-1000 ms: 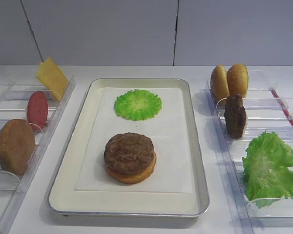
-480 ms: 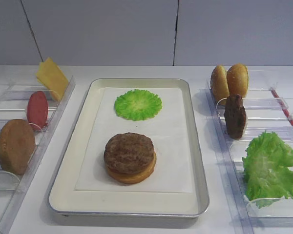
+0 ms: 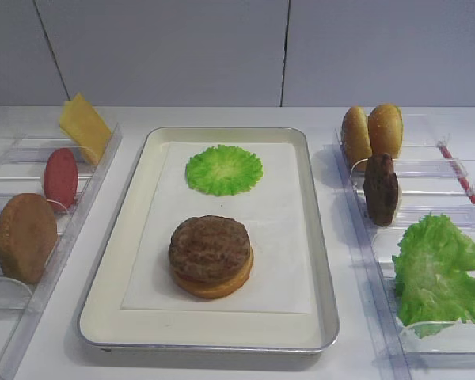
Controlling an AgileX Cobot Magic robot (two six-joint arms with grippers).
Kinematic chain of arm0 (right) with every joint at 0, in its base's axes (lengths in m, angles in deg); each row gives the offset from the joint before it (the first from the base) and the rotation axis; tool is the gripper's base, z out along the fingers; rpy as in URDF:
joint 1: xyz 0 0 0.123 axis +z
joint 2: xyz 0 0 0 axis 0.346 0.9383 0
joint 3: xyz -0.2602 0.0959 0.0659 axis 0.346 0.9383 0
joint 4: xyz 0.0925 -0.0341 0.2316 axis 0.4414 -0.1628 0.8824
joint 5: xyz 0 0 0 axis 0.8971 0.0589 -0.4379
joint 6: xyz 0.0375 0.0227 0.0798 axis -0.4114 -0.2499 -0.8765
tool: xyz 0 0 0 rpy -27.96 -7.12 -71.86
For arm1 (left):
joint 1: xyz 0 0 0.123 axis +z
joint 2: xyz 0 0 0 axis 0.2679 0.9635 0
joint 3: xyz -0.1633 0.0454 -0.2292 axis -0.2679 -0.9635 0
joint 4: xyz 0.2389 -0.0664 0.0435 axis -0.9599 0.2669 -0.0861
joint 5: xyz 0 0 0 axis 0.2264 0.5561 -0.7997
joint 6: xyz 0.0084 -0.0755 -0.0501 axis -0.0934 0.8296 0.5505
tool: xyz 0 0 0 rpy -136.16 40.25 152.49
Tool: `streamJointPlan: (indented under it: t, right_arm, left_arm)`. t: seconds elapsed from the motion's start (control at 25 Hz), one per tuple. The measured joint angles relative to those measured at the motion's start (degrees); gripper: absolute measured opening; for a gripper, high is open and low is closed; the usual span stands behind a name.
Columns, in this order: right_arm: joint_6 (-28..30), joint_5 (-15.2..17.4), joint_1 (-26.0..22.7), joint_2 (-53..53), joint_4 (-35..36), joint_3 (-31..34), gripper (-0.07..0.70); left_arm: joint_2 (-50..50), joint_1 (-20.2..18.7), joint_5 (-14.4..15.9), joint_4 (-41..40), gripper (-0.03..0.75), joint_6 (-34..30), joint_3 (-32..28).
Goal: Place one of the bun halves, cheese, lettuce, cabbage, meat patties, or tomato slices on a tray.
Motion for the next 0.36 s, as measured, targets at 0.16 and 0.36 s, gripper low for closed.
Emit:
streamJointPlan:
  t: [0.16,0.36]
  right_arm:
    - [0.0,0.0,0.0,0.0,0.0,0.0,0.183]
    - [0.0,0.0,0.0,0.0,0.0,0.0,0.183]
  left_arm:
    - [0.0,0.0,0.0,0.0,0.205,0.0,0.0]
    - [0.0,0.0,0.0,0.0,0.205,0.0,0.0]
